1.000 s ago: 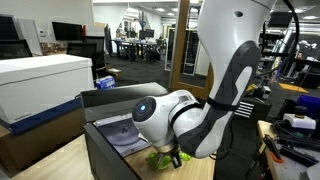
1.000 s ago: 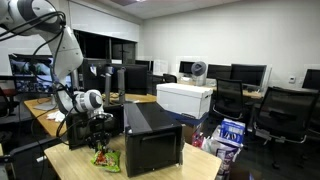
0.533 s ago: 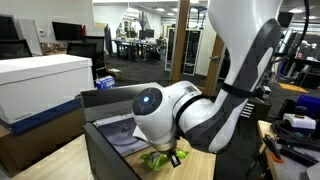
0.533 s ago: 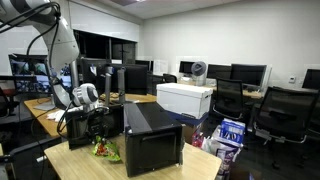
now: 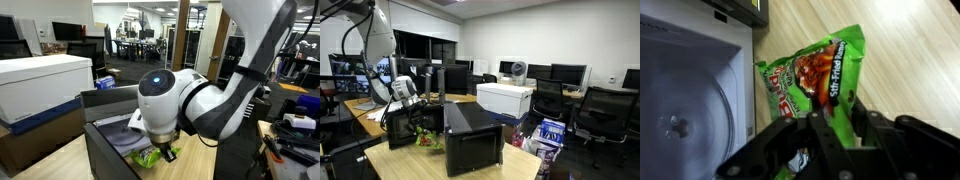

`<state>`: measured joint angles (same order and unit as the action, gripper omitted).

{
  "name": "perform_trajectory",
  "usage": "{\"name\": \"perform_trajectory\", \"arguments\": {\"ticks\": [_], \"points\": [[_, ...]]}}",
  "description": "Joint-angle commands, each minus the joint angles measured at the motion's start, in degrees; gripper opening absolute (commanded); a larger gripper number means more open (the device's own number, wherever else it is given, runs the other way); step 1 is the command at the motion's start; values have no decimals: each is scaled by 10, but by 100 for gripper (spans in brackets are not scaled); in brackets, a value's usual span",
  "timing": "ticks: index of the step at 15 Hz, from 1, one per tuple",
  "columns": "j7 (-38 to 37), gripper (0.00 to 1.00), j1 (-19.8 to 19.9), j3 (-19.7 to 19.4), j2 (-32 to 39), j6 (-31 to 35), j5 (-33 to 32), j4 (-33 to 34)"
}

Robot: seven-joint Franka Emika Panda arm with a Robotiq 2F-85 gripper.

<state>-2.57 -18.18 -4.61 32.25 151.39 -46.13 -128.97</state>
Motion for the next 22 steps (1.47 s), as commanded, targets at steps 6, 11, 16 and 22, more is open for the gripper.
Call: {"name": "perform_trajectory", "arguments": {"ticks": [6,11,16,22], "points": [[-39,8,4,-17,-40,68,-86,-26],[-103,8,-18,-54,-34,104,-148,-12],[-205,8,-55,-95,-28,114,-232,-5],[-326,8,-88,-135,22,107,-350,34]]}}
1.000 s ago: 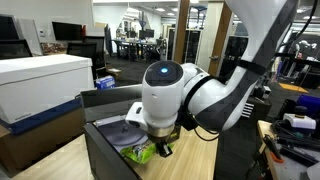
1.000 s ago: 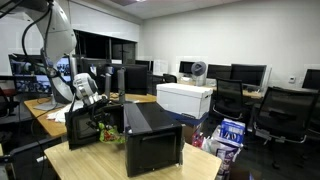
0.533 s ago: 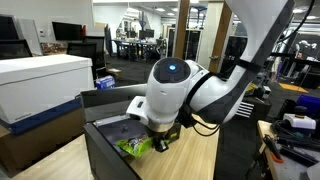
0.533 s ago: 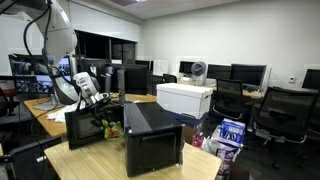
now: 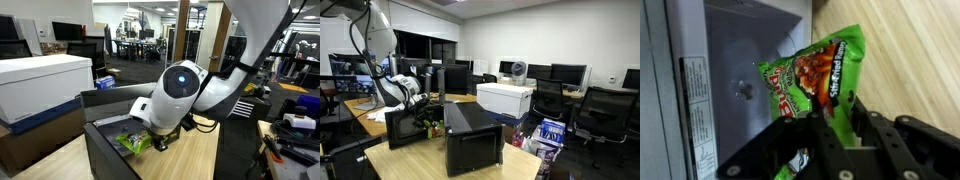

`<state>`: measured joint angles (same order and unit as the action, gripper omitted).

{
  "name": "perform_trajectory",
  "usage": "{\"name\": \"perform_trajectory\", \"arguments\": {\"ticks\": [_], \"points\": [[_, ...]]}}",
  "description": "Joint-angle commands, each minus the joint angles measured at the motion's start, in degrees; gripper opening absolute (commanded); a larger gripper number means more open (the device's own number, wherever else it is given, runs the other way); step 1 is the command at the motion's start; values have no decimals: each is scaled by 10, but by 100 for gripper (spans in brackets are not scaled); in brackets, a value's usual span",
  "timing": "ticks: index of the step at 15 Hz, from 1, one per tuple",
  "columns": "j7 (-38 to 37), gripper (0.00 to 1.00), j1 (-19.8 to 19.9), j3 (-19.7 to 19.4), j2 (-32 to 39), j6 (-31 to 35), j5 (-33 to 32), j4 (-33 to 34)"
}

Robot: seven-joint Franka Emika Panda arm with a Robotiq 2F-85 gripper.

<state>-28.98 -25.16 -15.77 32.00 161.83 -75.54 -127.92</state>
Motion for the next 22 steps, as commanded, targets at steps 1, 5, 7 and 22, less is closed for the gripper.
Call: {"name": "perform_trajectory", "arguments": {"ticks": [1,5,7,22], "points": [[-85,8,-19,-29,38,5,-78,37],[-154,8,-16,-35,87,3,-144,91],[-186,8,-14,-35,113,0,-175,120],[-368,8,-10,-41,208,-55,-301,226]]}}
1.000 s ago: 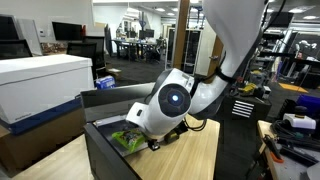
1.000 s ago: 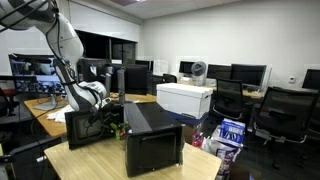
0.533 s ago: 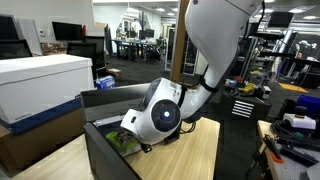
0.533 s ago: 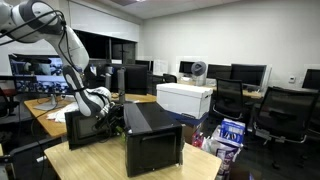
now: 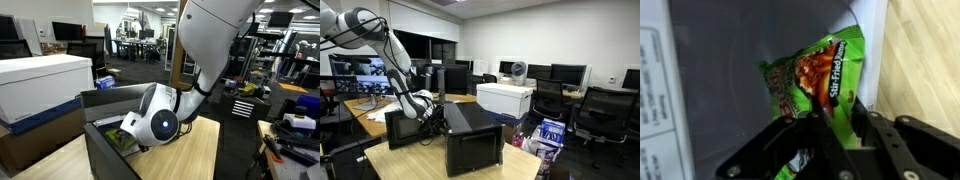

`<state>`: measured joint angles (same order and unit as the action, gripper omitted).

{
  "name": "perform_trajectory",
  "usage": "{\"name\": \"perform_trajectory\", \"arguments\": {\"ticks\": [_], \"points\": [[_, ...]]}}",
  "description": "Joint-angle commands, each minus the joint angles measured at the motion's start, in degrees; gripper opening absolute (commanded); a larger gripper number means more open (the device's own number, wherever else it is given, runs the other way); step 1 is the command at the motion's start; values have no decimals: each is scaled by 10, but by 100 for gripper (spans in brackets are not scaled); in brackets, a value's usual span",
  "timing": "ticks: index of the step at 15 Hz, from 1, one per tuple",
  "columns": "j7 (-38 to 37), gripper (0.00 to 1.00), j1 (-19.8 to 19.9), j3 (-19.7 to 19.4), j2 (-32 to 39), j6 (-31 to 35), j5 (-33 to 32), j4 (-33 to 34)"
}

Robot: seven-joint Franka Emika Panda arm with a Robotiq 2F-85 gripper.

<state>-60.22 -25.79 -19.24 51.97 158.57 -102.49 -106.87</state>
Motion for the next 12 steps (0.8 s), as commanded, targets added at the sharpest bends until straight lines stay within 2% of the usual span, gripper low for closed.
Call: {"name": "perform_trajectory", "arguments": {"ticks": [1,4,9,10,11,12], "points": [[-67,8,-3,-6,11,-31,-35,20],[-99,8,-3,-7,22,-54,-45,31],[-100,8,1,-14,49,-85,-39,42],[-76,8,84,78,26,-149,-76,37],[-64,12,96,92,24,-160,-79,32],[-46,56,149,143,21,-175,-89,24]]}}
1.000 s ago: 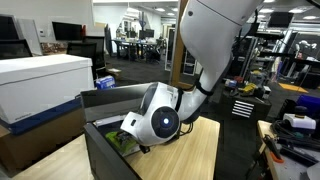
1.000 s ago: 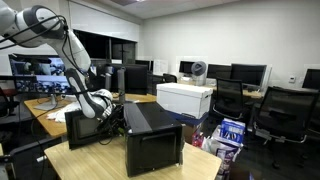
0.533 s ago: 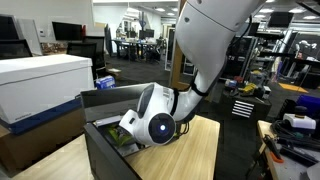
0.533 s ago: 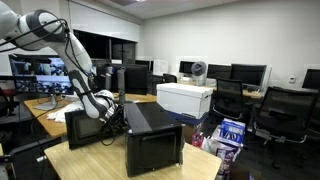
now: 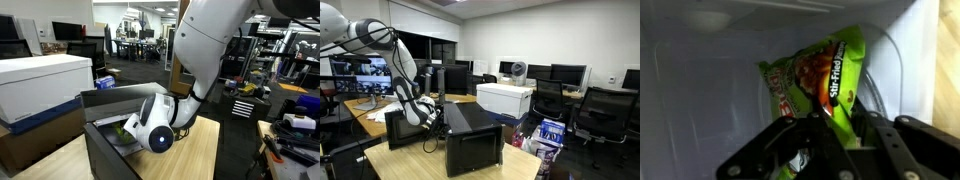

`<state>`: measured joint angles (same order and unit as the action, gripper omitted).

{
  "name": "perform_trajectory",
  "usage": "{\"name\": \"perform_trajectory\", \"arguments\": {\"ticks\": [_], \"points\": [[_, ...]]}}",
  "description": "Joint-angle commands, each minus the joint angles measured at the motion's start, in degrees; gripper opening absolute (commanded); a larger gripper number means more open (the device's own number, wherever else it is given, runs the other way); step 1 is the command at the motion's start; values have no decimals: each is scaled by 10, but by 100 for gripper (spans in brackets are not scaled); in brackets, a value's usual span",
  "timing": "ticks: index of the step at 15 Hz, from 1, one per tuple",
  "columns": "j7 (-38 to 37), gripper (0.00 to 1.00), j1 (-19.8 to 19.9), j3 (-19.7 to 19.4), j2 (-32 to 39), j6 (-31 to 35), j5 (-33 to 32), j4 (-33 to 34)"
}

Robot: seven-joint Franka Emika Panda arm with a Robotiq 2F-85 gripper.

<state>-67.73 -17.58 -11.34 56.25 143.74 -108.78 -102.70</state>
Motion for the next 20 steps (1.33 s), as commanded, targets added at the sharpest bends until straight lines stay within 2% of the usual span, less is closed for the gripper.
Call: {"name": "perform_trajectory", "arguments": {"ticks": [1,4,6,8,14,20], "points": [[30,58,77,74,-23,-27,-27,-19],[28,75,114,110,-19,-33,-50,-19],[25,90,132,126,-18,-34,-66,-19],[28,100,145,137,-19,-33,-72,-21],[72,100,165,164,-44,-28,-60,-52],[228,100,178,185,-85,-18,70,-114]]}}
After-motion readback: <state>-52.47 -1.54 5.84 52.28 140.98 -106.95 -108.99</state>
